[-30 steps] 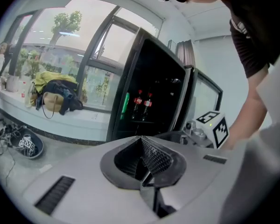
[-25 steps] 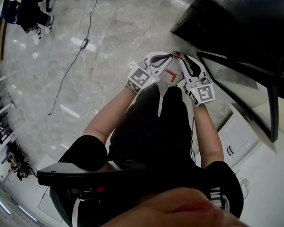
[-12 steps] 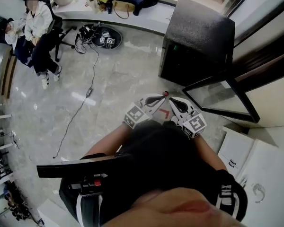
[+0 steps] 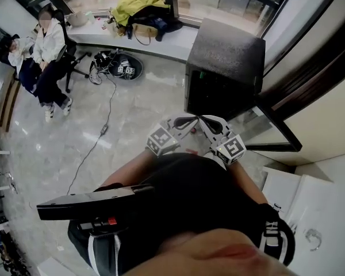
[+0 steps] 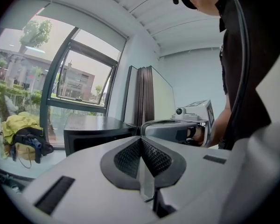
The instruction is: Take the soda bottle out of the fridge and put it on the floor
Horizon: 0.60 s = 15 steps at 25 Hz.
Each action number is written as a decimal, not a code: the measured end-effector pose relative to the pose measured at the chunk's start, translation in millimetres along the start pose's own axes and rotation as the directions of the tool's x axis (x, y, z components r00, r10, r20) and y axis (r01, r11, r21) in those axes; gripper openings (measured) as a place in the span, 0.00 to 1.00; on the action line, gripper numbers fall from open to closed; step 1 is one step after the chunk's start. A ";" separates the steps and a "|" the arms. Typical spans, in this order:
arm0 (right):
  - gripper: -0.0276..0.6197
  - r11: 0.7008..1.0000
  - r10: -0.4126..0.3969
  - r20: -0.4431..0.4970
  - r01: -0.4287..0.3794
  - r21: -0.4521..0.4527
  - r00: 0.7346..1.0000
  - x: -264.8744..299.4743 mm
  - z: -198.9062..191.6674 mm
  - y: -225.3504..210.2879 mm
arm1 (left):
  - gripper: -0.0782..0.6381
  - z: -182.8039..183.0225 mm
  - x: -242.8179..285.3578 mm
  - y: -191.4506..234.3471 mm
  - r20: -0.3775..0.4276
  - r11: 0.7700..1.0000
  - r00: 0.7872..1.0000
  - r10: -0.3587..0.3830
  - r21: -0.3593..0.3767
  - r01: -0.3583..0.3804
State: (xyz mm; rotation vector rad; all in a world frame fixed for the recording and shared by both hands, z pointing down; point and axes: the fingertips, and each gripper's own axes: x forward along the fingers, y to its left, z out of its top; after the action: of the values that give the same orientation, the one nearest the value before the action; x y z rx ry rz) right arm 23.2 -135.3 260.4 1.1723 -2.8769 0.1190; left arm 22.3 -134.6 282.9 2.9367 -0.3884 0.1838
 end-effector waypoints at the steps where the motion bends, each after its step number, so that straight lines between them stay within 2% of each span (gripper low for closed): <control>1: 0.06 1.000 -0.004 0.002 0.004 0.003 1.000 -0.2 2.2 -2.1 | 0.11 2.2 1.6 0.5 0.003 1.000 1.000 0.000 -0.002 0.000; 15: 0.06 0.997 -0.032 -0.064 0.036 0.064 0.997 -7.4 -7.6 -17.3 | 0.11 -1.4 11.7 9.1 -0.009 1.000 1.000 -0.004 -0.025 0.004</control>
State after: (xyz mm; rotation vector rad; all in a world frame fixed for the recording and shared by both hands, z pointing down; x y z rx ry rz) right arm 40.6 -141.8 268.6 1.2050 -2.8167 0.2463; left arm 30.9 -145.8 287.3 2.9107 -0.3808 0.1897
